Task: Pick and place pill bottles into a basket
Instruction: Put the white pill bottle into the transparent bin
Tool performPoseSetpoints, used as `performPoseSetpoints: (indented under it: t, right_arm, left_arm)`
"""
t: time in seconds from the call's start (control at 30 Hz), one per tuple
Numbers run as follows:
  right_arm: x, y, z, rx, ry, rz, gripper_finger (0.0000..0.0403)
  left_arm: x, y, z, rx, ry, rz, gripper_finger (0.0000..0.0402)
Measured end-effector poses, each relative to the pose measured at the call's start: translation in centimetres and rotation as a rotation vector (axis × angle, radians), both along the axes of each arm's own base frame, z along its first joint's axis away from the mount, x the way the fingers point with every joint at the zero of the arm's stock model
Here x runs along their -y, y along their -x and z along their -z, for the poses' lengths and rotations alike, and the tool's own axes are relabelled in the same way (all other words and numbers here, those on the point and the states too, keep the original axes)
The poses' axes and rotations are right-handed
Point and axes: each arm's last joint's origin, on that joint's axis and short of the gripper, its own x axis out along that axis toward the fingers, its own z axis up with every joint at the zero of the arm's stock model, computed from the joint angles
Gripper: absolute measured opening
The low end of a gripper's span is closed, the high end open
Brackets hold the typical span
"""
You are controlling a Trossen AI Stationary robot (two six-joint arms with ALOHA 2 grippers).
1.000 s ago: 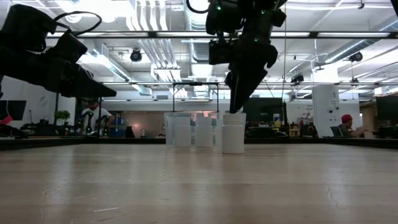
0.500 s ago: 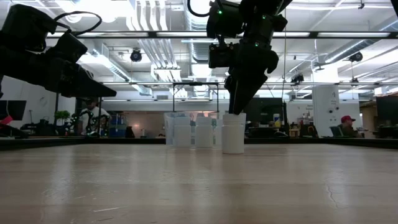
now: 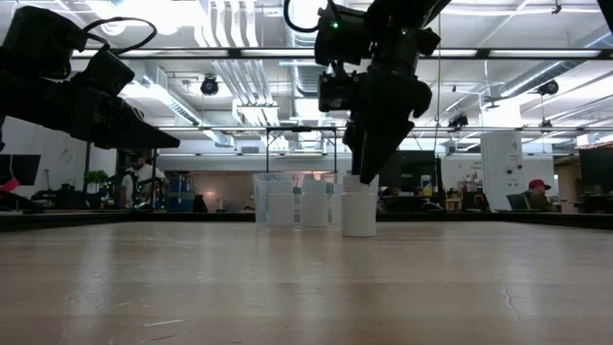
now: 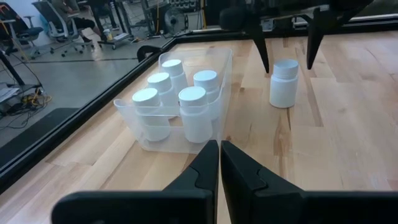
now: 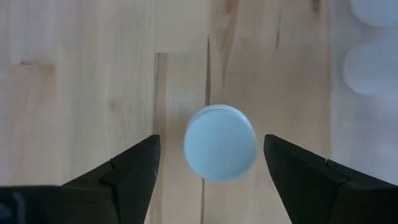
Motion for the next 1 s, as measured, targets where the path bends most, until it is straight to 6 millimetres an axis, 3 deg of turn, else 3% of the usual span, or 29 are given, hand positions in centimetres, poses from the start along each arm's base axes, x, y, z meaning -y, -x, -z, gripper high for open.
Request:
performPoseSetpoints:
  t: [0.57, 0.7, 0.87, 1.0]
  right_arm:
    - [0.04, -0.46, 0.30, 0.015, 0.006, -0.010, 0.0247]
    - [0.04, -0.55, 0.27, 0.024, 0.007, -0.011, 0.0214]
    - [0.06, -0.54, 0.28, 0.023, 0.014, -0.009, 0.0145]
    - [0.09, -0.52, 0.21, 0.025, 0.028, -0.015, 0.0143]
  left_arm:
    - [0.00, 0.00, 0.00, 0.000, 0.000, 0.000, 0.0000]
    - [0.00, 0.00, 0.00, 0.000, 0.000, 0.000, 0.0000]
    - [0.00, 0.00, 0.00, 0.000, 0.000, 0.000, 0.0000]
    - [0.00, 0.00, 0.00, 0.000, 0.000, 0.000, 0.0000]
